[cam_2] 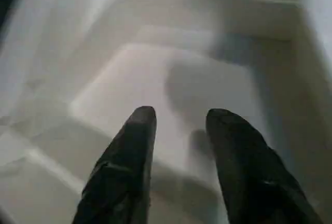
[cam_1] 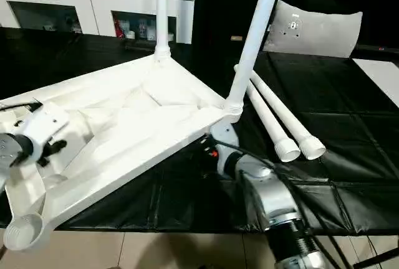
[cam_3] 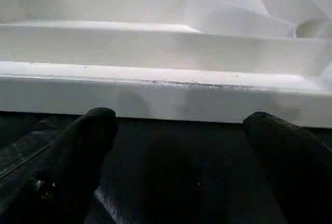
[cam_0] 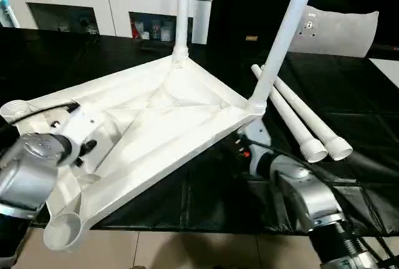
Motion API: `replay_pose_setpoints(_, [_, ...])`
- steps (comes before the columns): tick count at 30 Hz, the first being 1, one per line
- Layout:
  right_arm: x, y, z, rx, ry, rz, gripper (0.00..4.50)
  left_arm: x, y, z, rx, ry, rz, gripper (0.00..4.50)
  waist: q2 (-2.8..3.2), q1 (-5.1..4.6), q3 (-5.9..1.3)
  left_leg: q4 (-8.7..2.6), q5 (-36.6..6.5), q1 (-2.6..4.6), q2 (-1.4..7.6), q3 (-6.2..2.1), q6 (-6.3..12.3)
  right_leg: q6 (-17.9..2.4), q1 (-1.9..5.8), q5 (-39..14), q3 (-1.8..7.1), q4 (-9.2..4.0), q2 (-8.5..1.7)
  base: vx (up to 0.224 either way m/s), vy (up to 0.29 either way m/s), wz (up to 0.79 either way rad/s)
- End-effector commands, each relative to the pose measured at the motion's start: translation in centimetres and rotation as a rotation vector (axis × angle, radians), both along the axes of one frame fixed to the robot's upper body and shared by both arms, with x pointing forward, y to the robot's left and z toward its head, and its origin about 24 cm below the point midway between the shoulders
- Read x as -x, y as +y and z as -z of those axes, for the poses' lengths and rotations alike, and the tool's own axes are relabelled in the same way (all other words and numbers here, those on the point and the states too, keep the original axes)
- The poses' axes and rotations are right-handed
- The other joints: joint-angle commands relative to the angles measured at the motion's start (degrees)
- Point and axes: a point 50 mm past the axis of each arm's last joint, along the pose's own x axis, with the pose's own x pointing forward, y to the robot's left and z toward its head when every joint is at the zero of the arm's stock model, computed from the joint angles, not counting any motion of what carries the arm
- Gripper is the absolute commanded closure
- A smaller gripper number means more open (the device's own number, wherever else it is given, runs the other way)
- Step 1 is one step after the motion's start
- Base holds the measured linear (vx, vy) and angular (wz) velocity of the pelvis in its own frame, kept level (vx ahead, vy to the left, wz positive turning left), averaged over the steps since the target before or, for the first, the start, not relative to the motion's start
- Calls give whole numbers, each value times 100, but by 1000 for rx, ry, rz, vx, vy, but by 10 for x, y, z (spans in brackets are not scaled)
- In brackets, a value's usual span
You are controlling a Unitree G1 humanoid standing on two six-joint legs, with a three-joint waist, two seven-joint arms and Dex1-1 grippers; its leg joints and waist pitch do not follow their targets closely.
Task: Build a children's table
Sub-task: Rotate table base
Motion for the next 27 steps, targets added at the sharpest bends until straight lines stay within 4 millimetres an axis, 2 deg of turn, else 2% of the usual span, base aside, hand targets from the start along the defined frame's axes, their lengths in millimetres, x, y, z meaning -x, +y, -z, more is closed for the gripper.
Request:
replay_pose_setpoints(1, [-8,6,0,15,5,26,0,6,-18,11,82,109,136,290,156,-28,-354,-467,-1765,47,95,-54,-82,-721,237,-2420,284,-451,-324,0,0,0])
replay_pose_setpoints(2, [-8,6,0,16,6,28,0,7,-20,12,88,116,144,290,138,-30,-357,-474,-1749,49,99,-57,-88,-745,240,-2405,286,-453,-332,0,0,0])
replay_pose_setpoints(4, [-12,8,2,24,23,43,0,10,-31,15,135,166,222,306,129,-41,-348,-480,-1725,43,104,-51,-126,-811,253,-2293,296,-428,-329,0,0,0])
replay_pose_setpoints(5, [-14,8,4,35,31,49,0,12,-37,16,166,198,264,323,146,-33,-345,-474,-1734,67,111,-37,-151,-831,236,-2226,304,-424,-314,0,0,0])
replay_pose_setpoints(6, [-15,8,5,43,36,53,0,14,-42,17,185,220,293,323,130,-35,-341,-474,-1726,62,107,-44,-158,-837,243,-2236,303,-411,-325,0,0,0])
replay_pose_setpoints(9, [-17,7,8,62,52,57,0,24,-66,18,285,300,497,350,135,-37,-336,-481,-1776,78,107,-36,-179,-811,247,-2331,310,-427,-329,0,0,0])
replay_pose_setpoints(10, [-18,7,7,61,52,56,0,29,-74,19,323,332,555,368,147,-37,-334,-480,-1741,62,102,-36,-185,-809,261,-2307,313,-421,-331,0,0,0])
replay_pose_setpoints(12, [-19,8,6,58,45,56,0,33,-85,19,361,360,636,379,132,-47,-334,-485,-1751,65,106,-32,-200,-804,261,-2310,315,-419,-330,0,0,0])
replay_pose_setpoints(13, [-19,8,6,58,45,56,0,33,-85,19,363,361,643,386,116,-56,-340,-481,-1724,42,95,-34,-201,-790,288,-2340,313,-409,-337,0,0,0])
replay_pose_setpoints(17, [-25,9,3,63,31,58,0,33,-107,17,465,374,761,430,105,-154,-353,-459,-1633,17,86,-29,-184,-785,302,-2367,310,-415,-336,0,0,0])
replay_pose_setpoints(18, [-26,8,2,64,26,60,0,30,-114,17,479,348,786,433,114,-175,-351,-463,-1621,7,89,-29,-181,-794,307,-2362,313,-412,-331,0,0,0])
replay_pose_setpoints(19, [-26,8,1,65,25,61,0,27,-117,16,483,334,792,440,107,-191,-354,-442,-1619,24,77,-14,-158,-781,288,-2382,309,-436,-316,0,0,0])
replay_pose_setpoints(20, [-27,7,1,67,19,64,0,21,-123,16,503,305,781,446,93,-200,-363,-438,-1560,11,75,-11,-145,-778,304,-2349,310,-427,-315,0,0,0])
replay_pose_setpoints(22, [-28,5,0,72,15,69,0,9,-130,17,505,249,763,446,93,-193,-359,-427,-1520,22,69,6,-113,-743,287,-2354,309,-447,-304,0,0,0])
replay_pose_setpoints(25, [-30,3,-2,82,1,76,0,-8,-132,19,456,168,704,446,84,-192,-382,-430,-1437,3,77,-8,-99,-759,322,-2190,301,-412,-305,0,0,0])
replay_pose_setpoints(27, [-32,0,-5,92,-14,82,0,-25,-130,21,412,89,622,446,74,-197,-369,-407,-1469,13,48,12,-43,-648,298,-2385,288,-472,-285,0,0,0])
